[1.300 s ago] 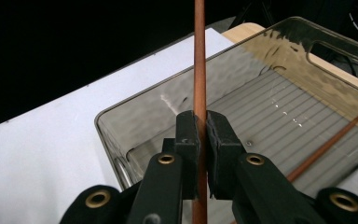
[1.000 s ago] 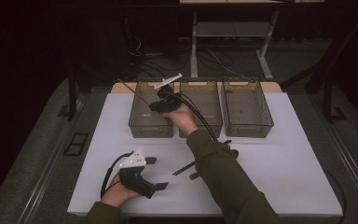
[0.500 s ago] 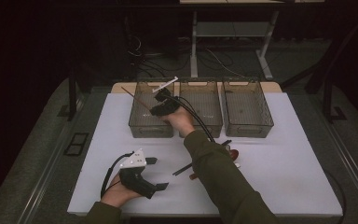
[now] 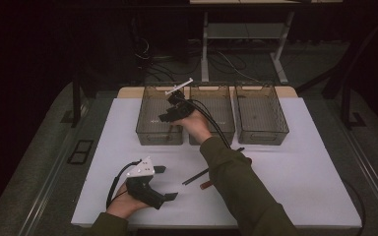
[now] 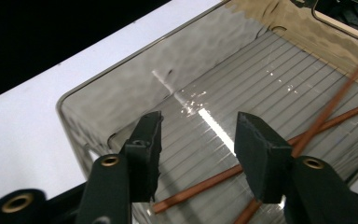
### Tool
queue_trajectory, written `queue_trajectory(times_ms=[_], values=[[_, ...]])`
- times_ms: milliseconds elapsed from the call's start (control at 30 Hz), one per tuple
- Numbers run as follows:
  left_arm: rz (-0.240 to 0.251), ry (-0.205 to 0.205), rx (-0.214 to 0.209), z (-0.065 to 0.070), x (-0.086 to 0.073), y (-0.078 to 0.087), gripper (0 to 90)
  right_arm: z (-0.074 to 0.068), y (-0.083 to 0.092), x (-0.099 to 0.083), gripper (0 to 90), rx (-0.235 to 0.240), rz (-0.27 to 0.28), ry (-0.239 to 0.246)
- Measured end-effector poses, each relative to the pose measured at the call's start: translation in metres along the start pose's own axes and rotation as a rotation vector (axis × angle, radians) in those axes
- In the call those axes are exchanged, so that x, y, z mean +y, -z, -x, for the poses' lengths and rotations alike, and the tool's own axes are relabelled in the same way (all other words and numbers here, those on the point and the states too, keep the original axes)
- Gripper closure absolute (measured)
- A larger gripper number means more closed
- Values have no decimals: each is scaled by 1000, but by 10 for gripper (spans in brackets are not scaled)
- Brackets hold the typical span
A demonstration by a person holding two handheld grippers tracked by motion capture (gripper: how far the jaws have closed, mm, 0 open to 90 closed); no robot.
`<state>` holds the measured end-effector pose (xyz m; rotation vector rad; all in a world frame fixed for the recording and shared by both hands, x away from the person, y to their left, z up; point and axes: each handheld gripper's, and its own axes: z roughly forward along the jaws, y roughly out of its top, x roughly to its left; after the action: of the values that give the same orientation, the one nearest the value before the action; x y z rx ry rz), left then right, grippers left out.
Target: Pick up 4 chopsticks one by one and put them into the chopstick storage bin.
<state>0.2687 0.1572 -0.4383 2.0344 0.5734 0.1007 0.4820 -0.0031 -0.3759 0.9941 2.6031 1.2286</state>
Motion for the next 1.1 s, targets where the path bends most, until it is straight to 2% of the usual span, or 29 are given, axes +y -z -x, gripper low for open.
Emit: queue_trajectory(times_ms=[267,433,567,1100], values=[[-6,-12,2,-1,0,0,0,1,20,-6,415,26,19,21],[-9,-5,4,0,0,-1,0,3,36,-14,364,41,37,40],[-12,-11,5,0,0,-1,0,5,47,-22,358,49,54,46],[-20,-2,5,-2,-1,-1,0,8,94,-63,209,60,129,78]])
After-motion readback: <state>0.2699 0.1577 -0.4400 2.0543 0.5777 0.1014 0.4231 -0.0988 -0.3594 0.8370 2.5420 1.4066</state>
